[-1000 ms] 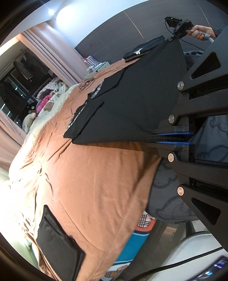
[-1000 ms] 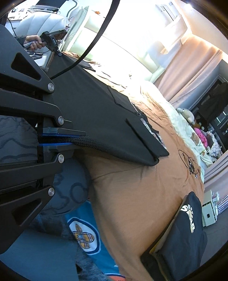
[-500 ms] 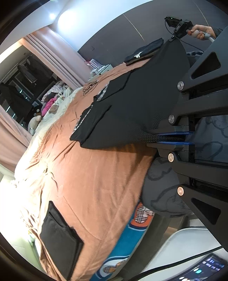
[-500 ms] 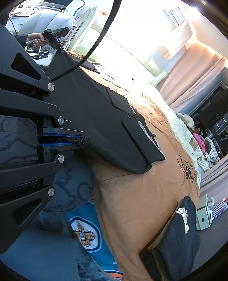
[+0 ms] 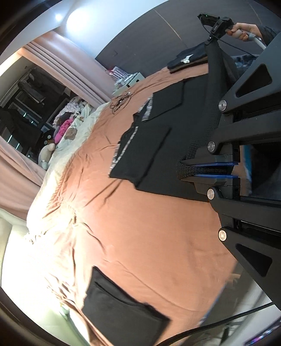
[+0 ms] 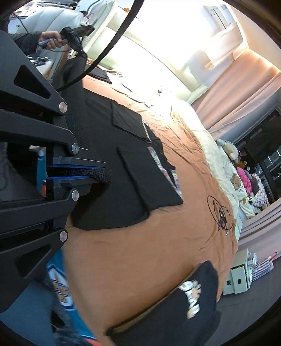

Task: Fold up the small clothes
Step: 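Lift the hem with both grippers and fold it toward the collar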

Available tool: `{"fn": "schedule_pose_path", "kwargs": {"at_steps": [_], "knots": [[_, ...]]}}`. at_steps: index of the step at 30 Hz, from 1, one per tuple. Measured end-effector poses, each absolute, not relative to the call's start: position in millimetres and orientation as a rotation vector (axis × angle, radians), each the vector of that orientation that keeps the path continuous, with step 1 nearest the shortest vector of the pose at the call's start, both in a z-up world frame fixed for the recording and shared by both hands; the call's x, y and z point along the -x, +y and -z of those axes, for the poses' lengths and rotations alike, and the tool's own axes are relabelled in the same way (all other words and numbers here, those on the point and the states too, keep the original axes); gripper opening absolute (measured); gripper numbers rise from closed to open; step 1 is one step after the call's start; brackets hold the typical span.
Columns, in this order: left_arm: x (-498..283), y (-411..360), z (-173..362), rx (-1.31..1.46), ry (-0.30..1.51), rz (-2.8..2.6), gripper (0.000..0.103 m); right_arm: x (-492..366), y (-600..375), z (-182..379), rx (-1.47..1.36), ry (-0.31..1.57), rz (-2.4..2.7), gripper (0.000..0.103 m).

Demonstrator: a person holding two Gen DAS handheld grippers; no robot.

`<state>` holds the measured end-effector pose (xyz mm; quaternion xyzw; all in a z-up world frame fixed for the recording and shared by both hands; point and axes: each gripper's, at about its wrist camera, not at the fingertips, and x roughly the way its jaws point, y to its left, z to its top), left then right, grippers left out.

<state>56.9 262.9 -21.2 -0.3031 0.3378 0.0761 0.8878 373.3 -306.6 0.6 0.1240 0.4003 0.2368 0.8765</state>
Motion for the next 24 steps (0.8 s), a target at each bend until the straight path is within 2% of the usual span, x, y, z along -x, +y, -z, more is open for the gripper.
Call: {"fn": "schedule_pose_path", "kwargs": {"at_steps": [12, 24], "knots": [[-184.3, 294.4, -4.6, 0.588, 0.732, -0.181, 0.005, -489.2, -268.6, 0.7, -0.249, 0.860, -0.461, 0.001], [-291.1, 326.5, 26.8, 0.568, 0.829, -0.230, 0.005, -598.5, -230.5, 37.1, -0.252, 0.961, -0.394, 0.001]]}}
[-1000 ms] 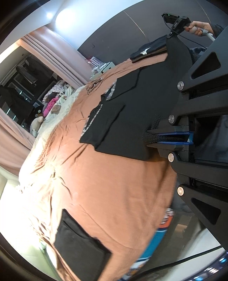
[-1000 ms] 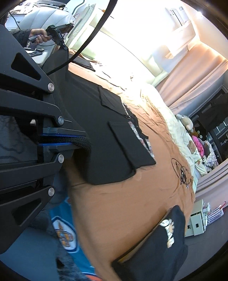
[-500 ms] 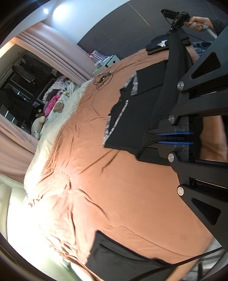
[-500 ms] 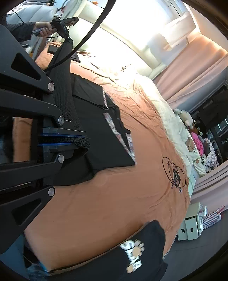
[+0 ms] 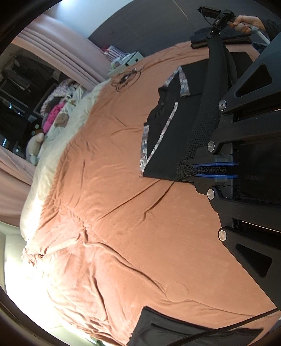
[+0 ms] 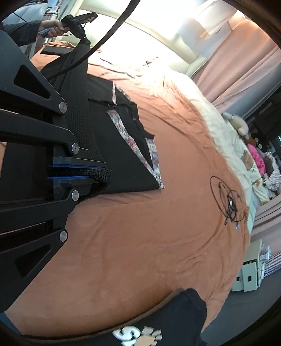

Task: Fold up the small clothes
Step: 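Lift the hem with both grippers and fold it toward the collar, then open both grippers and release the folded hem onto the shirt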

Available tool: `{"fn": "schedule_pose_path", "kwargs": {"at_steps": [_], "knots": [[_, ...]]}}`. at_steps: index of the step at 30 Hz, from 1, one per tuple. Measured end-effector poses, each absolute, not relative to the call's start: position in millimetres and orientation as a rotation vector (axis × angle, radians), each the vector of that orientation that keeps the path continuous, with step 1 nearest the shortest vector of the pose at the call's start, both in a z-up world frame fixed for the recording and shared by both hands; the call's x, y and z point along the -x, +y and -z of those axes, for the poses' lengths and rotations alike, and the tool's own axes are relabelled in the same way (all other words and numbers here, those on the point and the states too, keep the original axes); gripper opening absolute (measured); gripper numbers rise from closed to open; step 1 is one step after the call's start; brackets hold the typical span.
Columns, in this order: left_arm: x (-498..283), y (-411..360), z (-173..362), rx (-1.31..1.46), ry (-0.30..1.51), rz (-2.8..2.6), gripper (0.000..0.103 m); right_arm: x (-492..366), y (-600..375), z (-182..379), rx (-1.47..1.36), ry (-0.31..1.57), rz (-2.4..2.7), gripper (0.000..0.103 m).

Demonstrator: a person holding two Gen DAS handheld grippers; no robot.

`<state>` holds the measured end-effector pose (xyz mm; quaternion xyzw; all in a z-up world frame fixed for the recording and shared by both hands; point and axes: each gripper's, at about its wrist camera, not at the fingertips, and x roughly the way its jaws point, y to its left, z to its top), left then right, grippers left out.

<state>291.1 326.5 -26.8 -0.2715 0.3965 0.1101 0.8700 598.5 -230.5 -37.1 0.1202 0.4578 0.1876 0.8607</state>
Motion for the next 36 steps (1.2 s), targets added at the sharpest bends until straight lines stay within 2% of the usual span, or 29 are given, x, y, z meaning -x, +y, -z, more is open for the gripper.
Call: {"fn": "schedule_pose_path", "kwargs": {"at_steps": [10, 17, 18, 19, 20, 21, 22, 23, 25, 36], "knots": [[-351.9, 348.5, 76.4, 0.566, 0.923, -0.276, 0.005, -664.0, -206.7, 63.6, -0.226, 0.986, -0.372, 0.002], [-382.9, 351.8, 91.7, 0.536, 0.948, -0.287, 0.007, -684.2, -195.7, 78.2, -0.169, 1.011, -0.331, 0.003], [-385.0, 350.8, 92.1, 0.527, 0.954, -0.289, 0.007, -686.0, -194.2, 79.5, -0.164, 1.023, -0.320, 0.006], [-386.0, 348.8, 91.6, 0.515, 0.960, -0.287, 0.010, -688.4, -191.7, 79.3, -0.155, 1.032, -0.315, 0.016], [-386.3, 346.9, 90.8, 0.504, 0.963, -0.282, 0.019, -687.4, -189.0, 78.0, -0.131, 1.032, -0.302, 0.028], [-385.4, 342.8, 88.5, 0.471, 0.969, -0.277, 0.026, -685.0, -186.5, 74.8, -0.102, 1.021, -0.289, 0.064], [-383.6, 339.7, 86.5, 0.445, 0.970, -0.275, 0.047, -679.7, -184.8, 70.9, -0.072, 0.997, -0.280, 0.083], [-380.8, 336.9, 84.6, 0.422, 0.966, -0.271, 0.063, -675.2, -184.8, 67.4, -0.058, 0.981, -0.287, 0.083], [-376.3, 332.6, 83.4, 0.383, 0.967, -0.259, 0.069, -668.3, -182.6, 66.5, -0.022, 0.998, -0.305, 0.083], [-368.2, 320.9, 122.1, 0.265, 1.160, -0.248, 0.069, -658.5, -155.6, 95.3, 0.208, 1.135, -0.321, 0.083]]}}
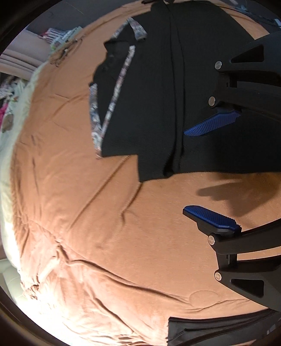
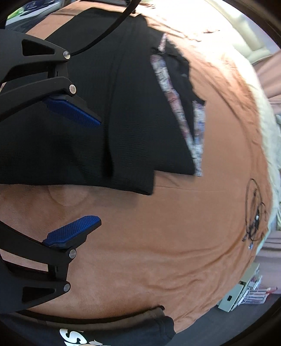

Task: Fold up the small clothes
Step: 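Open both grippers and release the folded hem onto the shirt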

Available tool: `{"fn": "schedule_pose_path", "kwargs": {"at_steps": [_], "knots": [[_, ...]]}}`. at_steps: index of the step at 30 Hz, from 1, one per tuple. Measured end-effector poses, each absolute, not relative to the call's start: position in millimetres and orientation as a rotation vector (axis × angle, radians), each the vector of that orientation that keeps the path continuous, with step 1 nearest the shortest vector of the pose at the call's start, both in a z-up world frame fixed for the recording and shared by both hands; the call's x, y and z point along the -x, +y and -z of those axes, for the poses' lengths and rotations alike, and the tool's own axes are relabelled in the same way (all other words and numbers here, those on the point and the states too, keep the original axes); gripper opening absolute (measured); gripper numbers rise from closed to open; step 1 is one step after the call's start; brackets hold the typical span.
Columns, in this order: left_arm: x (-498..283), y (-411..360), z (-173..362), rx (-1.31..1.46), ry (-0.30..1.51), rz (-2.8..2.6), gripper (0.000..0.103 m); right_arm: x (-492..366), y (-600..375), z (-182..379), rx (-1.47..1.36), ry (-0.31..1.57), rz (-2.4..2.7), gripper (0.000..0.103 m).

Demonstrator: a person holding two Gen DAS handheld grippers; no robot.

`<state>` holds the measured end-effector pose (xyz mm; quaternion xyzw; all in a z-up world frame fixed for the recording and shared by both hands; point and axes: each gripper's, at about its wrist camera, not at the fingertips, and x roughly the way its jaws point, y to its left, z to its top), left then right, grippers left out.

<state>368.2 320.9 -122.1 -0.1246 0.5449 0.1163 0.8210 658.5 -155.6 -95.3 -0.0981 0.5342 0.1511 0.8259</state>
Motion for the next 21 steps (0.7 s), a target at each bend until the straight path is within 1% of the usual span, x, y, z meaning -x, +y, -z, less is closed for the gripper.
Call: {"fn": "schedule_pose_path", "kwargs": {"at_steps": [7, 15, 17, 19, 20, 21], "knots": [[-386.7, 313.1, 150.8, 0.182, 1.260, -0.228, 0.069, -674.5, -139.1, 116.5, 0.328, 1.174, -0.280, 0.083], [-422.0, 327.9, 158.6, 0.196, 1.186, -0.261, 0.066, -708.9, -121.0, 116.1, 0.352, 1.083, -0.222, 0.082], [-433.8, 334.3, 157.9, 0.219, 1.154, -0.260, 0.062, -719.1, -115.6, 118.3, 0.347, 1.062, -0.214, 0.077], [-442.3, 340.0, 158.4, 0.249, 1.136, -0.255, 0.058, -730.3, -110.5, 120.9, 0.318, 1.056, -0.227, 0.064], [-447.0, 342.7, 158.8, 0.265, 1.125, -0.249, 0.054, -733.8, -108.9, 122.4, 0.310, 1.052, -0.228, 0.059], [-450.2, 343.5, 159.4, 0.273, 1.119, -0.243, 0.052, -738.6, -107.4, 123.4, 0.301, 1.048, -0.233, 0.052]]}}
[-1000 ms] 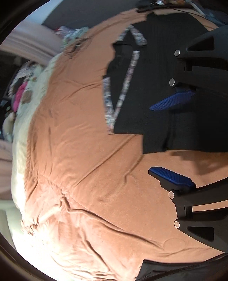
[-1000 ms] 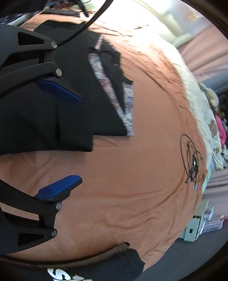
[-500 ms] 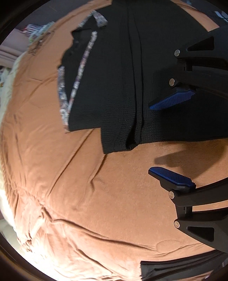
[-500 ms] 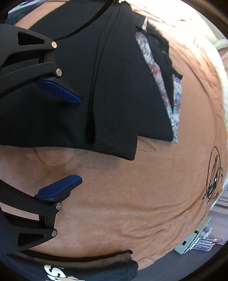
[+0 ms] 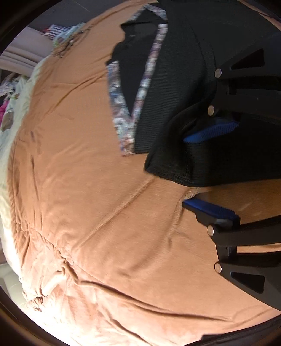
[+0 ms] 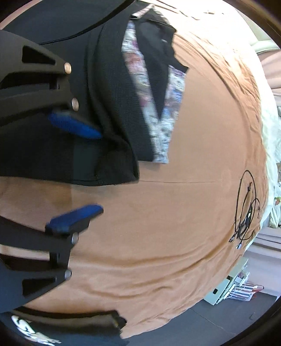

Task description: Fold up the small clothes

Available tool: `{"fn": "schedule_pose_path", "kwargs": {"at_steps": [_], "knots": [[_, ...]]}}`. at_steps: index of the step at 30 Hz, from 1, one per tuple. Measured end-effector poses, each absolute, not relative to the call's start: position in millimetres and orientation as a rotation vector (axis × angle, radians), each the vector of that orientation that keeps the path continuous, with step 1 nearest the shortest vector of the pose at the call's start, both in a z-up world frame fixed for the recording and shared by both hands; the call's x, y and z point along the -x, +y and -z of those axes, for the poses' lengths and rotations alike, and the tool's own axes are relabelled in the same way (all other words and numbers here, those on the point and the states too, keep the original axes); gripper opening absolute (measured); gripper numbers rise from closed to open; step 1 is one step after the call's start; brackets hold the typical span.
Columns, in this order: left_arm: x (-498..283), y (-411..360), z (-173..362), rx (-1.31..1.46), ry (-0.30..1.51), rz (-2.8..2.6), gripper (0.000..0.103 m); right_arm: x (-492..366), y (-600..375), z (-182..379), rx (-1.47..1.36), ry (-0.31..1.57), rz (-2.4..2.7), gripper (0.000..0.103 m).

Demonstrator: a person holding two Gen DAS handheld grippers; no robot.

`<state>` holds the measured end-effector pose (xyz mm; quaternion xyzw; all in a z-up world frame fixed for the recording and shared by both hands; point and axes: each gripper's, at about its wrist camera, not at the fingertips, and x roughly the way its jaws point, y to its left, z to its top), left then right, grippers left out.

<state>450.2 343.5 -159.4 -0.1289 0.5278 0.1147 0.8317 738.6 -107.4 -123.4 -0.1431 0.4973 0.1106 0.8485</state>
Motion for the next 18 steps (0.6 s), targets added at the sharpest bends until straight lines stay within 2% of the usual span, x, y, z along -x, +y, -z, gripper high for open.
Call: {"fn": "schedule_pose_path", "kwargs": {"at_steps": [3, 5, 7, 8, 9, 12, 18], "knots": [[-460.8, 349.5, 161.6, 0.305, 1.099, -0.223, 0.041, -748.1, -104.1, 127.8, 0.264, 1.053, -0.263, 0.039], [-465.5, 352.5, 162.4, 0.342, 1.085, -0.206, 0.027, -749.6, -106.2, 128.6, 0.241, 1.057, -0.286, 0.032], [-464.7, 353.3, 163.4, 0.395, 1.075, -0.176, 0.015, -751.1, -111.6, 127.4, 0.213, 1.059, -0.306, 0.021], [-464.8, 354.5, 163.7, 0.413, 1.072, -0.169, 0.012, -749.9, -118.0, 124.0, 0.203, 1.056, -0.306, 0.018], [-462.9, 352.8, 163.2, 0.416, 1.068, -0.170, 0.009, -748.6, -121.9, 121.4, 0.193, 1.051, -0.305, 0.011], [-459.8, 350.5, 155.9, 0.398, 1.048, -0.180, 0.007, -746.5, -130.8, 113.5, 0.153, 1.038, -0.313, 0.003], [-446.0, 358.3, 123.4, 0.402, 0.964, -0.191, 0.006, -732.9, -139.3, 85.4, 0.126, 0.963, -0.301, 0.002]]}}
